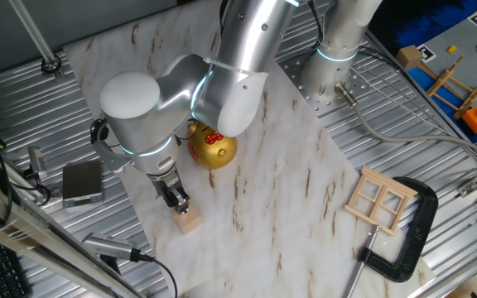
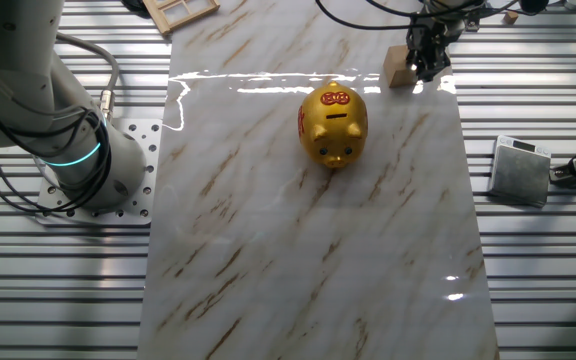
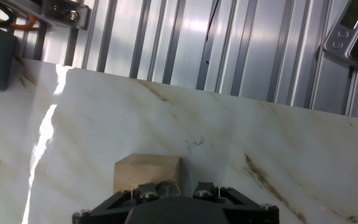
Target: Drop coins into a piggy bank
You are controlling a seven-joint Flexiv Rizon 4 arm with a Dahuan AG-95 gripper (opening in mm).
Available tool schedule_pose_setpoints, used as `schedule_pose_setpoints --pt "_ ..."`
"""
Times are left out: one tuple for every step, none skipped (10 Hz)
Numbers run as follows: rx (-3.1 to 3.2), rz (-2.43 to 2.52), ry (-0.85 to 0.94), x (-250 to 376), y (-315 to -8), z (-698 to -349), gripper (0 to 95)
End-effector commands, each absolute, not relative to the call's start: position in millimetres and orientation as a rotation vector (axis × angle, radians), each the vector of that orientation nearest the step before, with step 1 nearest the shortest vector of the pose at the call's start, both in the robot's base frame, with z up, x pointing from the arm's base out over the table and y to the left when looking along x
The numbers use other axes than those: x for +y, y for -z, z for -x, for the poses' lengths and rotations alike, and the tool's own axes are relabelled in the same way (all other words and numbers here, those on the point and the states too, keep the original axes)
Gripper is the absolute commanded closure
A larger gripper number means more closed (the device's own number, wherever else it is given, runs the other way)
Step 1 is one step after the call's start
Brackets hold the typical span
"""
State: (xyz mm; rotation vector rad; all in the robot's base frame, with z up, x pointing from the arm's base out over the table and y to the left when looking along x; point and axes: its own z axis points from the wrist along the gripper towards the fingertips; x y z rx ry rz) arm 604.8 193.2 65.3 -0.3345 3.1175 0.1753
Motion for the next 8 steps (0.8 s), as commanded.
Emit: schedule_pose_setpoints --pt "3.117 0.337 -0.174 193.1 -65.3 -604.6 57.0" --pt "3.117 0.336 -0.174 193.0 -65.2 -604.6 57.0" --pt "3.117 0.335 -0.174 193.0 -65.2 -604.6 57.0" --pt "3.117 0.335 -0.174 193.0 -65.2 -604.6 57.0" --pt "3.117 0.333 -0.176 193.0 -65.2 -604.6 57.0" --pt "3.117 0.333 -0.176 193.0 -65.2 -604.6 57.0" --pt "3.117 0.334 -0.176 193.0 -65.0 -604.7 57.0" --pt "3.116 0.334 -0.180 193.0 -65.0 -604.7 57.0"
